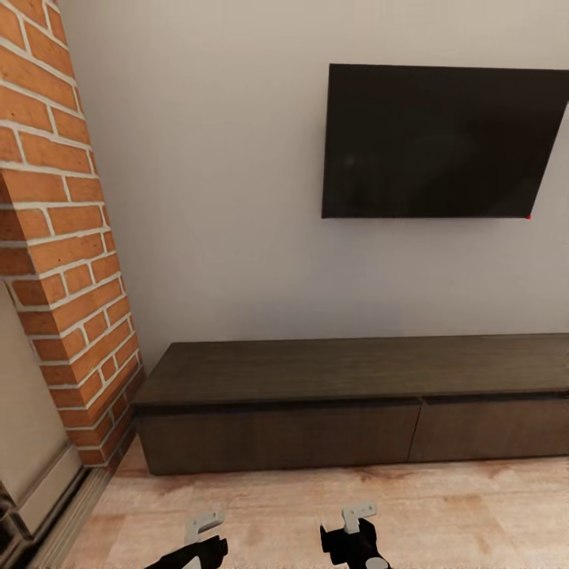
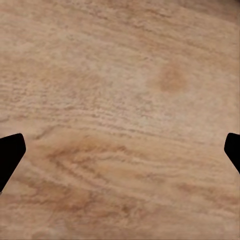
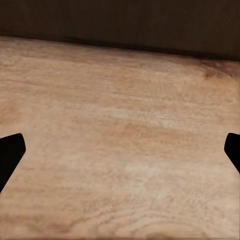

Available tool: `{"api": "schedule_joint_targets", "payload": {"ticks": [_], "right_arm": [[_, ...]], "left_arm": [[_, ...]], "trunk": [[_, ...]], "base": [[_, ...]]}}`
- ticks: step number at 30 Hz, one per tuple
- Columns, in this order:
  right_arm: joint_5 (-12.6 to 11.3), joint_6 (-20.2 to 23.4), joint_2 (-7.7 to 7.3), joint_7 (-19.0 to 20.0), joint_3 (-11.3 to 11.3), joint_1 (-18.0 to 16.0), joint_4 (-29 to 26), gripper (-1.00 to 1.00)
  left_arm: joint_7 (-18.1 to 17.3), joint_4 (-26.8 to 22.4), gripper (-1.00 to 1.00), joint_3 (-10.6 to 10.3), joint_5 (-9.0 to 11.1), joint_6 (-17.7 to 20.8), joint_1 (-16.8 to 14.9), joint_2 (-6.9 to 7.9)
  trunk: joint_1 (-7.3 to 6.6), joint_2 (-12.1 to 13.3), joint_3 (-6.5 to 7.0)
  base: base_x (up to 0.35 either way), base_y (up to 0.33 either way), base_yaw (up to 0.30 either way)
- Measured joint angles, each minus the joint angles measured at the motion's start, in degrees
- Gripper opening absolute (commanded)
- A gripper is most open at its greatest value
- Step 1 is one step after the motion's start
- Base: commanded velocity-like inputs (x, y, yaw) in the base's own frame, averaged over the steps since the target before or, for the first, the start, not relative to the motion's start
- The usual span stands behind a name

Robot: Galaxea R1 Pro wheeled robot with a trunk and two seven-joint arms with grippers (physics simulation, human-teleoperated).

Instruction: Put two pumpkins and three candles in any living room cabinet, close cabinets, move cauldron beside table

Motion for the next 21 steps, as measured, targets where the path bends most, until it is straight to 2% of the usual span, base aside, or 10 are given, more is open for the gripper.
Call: {"api": "schedule_joint_targets", "payload": {"ticks": [6,21], "right_arm": [[0.0,0.0,-0.01,0.0,0.0,0.0,0.3,1.0],[0.1,0.1,-0.46,0.0,-0.1,0.0,0.3,1.0]], "left_arm": [[0.0,0.0,1.0,0.0,0.0,0.0,0.0,-0.45],[-0.1,0.0,1.0,0.0,-0.1,0.0,0.4,-0.54]], "trunk": [[0.0,0.0,0.0],[-3.29,6.0,2.69]], "base": [[-0.024,0.0,0.0],[-0.002,0.0,0.0]]}}
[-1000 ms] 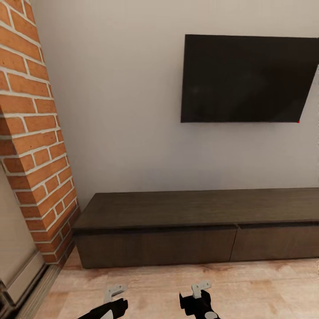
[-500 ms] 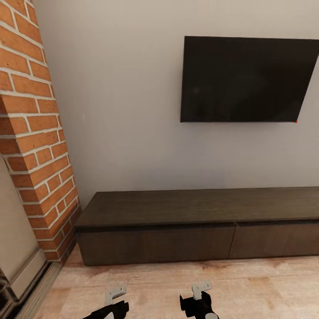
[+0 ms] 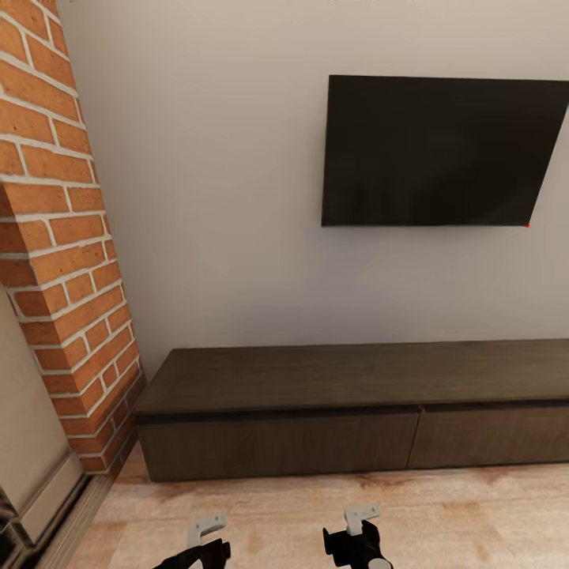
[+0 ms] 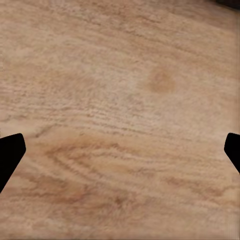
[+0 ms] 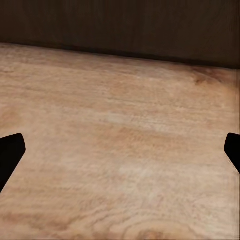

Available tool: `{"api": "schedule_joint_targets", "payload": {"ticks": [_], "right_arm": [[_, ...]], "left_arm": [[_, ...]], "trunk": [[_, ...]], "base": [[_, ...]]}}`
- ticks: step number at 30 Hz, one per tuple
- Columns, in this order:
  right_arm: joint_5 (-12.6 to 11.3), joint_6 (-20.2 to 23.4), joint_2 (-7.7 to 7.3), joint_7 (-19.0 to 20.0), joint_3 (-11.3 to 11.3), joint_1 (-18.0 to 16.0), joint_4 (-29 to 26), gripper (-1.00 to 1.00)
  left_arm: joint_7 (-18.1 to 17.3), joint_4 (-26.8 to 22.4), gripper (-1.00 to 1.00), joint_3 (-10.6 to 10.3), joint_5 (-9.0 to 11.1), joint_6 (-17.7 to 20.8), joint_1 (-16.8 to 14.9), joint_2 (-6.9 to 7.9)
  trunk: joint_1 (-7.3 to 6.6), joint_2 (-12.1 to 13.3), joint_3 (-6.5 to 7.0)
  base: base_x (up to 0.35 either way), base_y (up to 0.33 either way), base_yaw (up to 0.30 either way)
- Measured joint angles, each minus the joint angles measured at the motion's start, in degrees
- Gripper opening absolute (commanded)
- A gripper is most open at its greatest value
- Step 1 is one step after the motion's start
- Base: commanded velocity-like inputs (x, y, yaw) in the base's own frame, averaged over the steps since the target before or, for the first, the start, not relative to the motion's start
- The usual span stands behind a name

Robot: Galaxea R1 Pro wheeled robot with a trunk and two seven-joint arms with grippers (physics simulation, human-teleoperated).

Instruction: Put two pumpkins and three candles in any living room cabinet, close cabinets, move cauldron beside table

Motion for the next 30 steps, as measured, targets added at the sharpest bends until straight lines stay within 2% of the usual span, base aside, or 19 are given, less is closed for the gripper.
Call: {"api": "schedule_joint_targets", "payload": {"ticks": [15,23,30], "right_arm": [[0.0,0.0,-0.89,-0.1,0.0,0.7,0.0,1.0],[0.0,0.0,-3.26,0.0,0.0,0.9,0.0,1.0],[0.0,0.0,-3.98,-0.1,0.0,1.0,0.0,1.0]], "left_arm": [[0.0,0.0,1.0,0.0,0.0,0.1,0.1,0.12],[0.0,0.0,1.0,0.0,0.0,0.1,1.1,0.08],[0.0,0.0,1.0,0.0,0.1,0.1,1.2,0.11]], "trunk": [[-3.3,6.0,2.69],[-5.05,9.2,4.13],[-6.59,12.0,5.39]], "base": [[0.0,0.0,0.0],[0.0,0.0,0.0],[0.0,0.0,0.0]]}}
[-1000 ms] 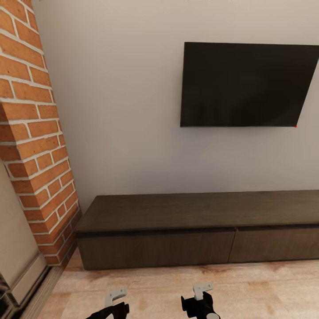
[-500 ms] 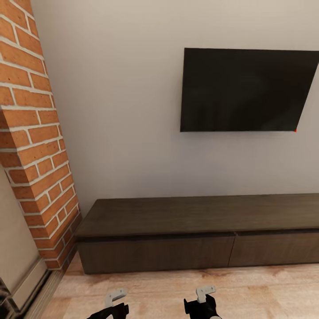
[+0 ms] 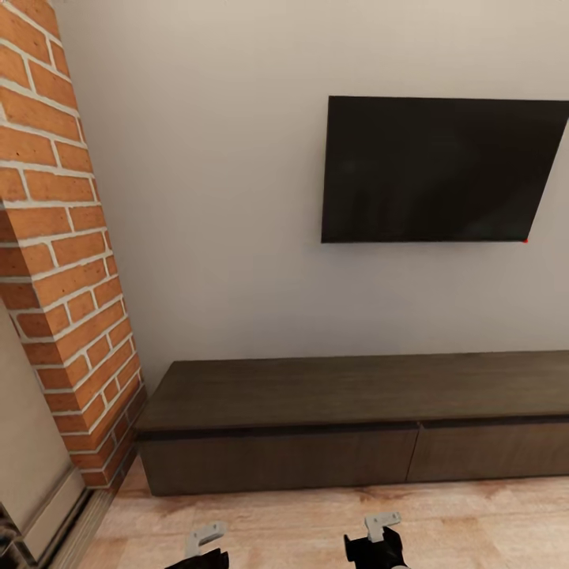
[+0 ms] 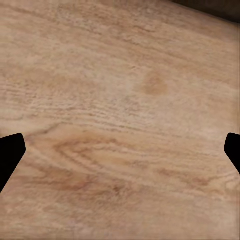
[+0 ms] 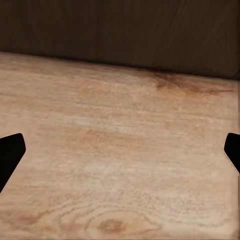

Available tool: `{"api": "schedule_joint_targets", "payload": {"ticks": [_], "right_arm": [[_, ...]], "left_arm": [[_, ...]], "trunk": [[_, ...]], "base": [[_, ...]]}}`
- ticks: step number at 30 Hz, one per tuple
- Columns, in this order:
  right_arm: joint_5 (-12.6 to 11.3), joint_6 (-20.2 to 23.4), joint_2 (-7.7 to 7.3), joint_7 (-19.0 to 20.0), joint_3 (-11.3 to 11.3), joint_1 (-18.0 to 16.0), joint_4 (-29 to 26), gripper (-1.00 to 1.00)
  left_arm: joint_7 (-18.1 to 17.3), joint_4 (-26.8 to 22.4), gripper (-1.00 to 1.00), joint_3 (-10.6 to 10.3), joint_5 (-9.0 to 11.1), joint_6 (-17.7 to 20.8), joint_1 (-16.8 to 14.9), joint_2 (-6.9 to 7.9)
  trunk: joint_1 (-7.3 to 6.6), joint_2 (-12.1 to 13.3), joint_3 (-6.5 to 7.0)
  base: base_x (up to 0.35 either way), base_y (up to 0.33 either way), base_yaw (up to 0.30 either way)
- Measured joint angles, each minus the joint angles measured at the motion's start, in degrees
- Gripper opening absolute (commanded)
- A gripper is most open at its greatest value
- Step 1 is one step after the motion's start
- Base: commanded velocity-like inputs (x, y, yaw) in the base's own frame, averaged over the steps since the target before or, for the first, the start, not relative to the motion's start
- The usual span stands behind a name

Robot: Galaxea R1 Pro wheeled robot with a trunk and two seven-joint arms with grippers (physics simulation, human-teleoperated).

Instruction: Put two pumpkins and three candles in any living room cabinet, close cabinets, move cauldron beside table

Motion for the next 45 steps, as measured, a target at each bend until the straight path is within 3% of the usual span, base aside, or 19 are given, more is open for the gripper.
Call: {"api": "schedule_joint_targets", "payload": {"ticks": [14,45], "right_arm": [[0.0,0.0,-0.67,0.0,0.0,0.1,0.0,1.0],[0.0,0.0,-0.68,0.0,0.1,0.1,0.0,1.0]], "left_arm": [[0.0,0.0,1.0,0.0,0.0,0.0,0.2,0.97],[0.0,0.0,1.0,0.0,0.0,0.0,1.2,1.14]], "trunk": [[-3.08,5.6,2.51],[-9.89,18.1,8.08]], "base": [[0.0,0.0,0.0],[0.0,0.0,0.0]]}}
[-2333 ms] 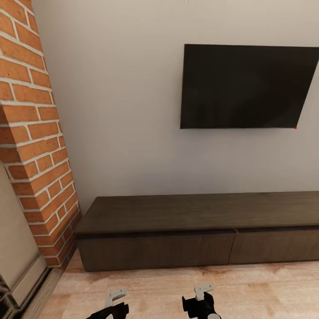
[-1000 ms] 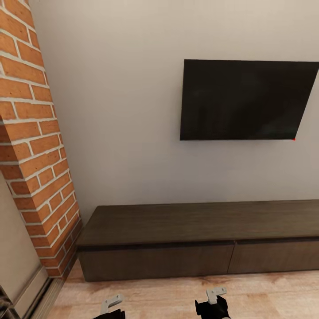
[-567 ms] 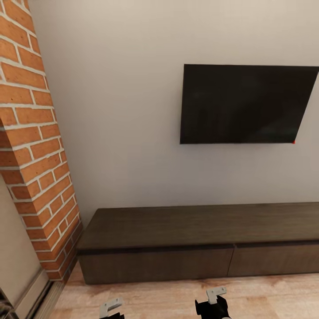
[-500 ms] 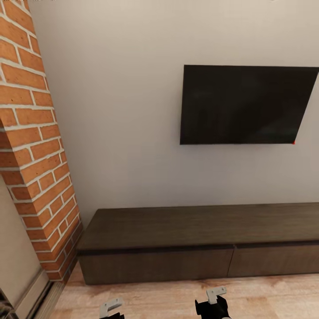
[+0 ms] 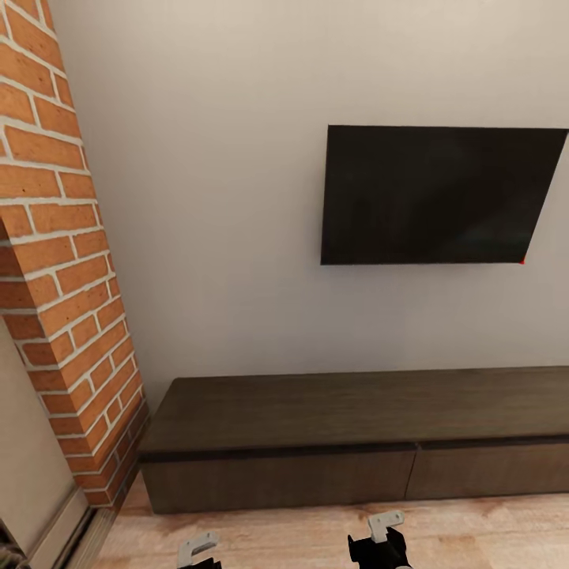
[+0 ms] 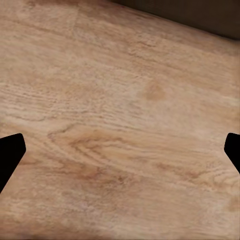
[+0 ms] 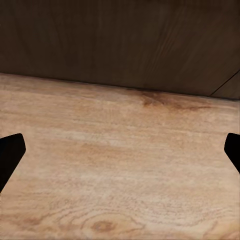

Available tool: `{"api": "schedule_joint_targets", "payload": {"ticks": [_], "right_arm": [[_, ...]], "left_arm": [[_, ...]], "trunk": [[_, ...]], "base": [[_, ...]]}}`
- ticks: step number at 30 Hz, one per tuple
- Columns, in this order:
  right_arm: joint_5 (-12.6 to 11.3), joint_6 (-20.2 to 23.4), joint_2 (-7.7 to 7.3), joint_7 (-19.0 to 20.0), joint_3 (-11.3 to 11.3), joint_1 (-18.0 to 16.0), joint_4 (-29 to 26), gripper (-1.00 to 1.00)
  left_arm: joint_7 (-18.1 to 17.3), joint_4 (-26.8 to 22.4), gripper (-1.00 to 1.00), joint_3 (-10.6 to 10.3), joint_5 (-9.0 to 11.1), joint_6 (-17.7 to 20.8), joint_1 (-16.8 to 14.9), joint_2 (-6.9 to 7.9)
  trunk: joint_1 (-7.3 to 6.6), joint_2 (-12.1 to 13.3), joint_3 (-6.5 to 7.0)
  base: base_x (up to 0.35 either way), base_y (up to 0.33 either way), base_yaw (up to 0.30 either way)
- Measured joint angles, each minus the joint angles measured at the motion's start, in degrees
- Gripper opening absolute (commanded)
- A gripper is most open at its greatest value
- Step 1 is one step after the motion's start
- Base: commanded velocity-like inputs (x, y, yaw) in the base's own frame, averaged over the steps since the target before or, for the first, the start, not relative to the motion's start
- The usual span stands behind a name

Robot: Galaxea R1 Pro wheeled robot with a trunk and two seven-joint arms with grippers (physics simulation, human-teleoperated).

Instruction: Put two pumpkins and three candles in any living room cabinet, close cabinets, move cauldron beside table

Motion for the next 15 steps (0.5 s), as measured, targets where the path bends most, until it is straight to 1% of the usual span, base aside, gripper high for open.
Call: {"api": "schedule_joint_targets", "payload": {"ticks": [6,15], "right_arm": [[0.0,0.0,0.0,0.0,0.0,0.0,0.0,1.0],[0.0,0.0,0.0,0.0,0.0,0.0,0.0,1.0]], "left_arm": [[0.0,0.0,1.0,0.0,0.0,0.0,0.0,0.62],[0.0,0.0,1.0,0.0,0.0,0.0,0.0,0.73]], "trunk": [[-1.32,2.4,1.08],[-3.3,6.0,2.69]], "base": [[0.0,0.0,0.0],[0.0,0.0,0.0]]}}
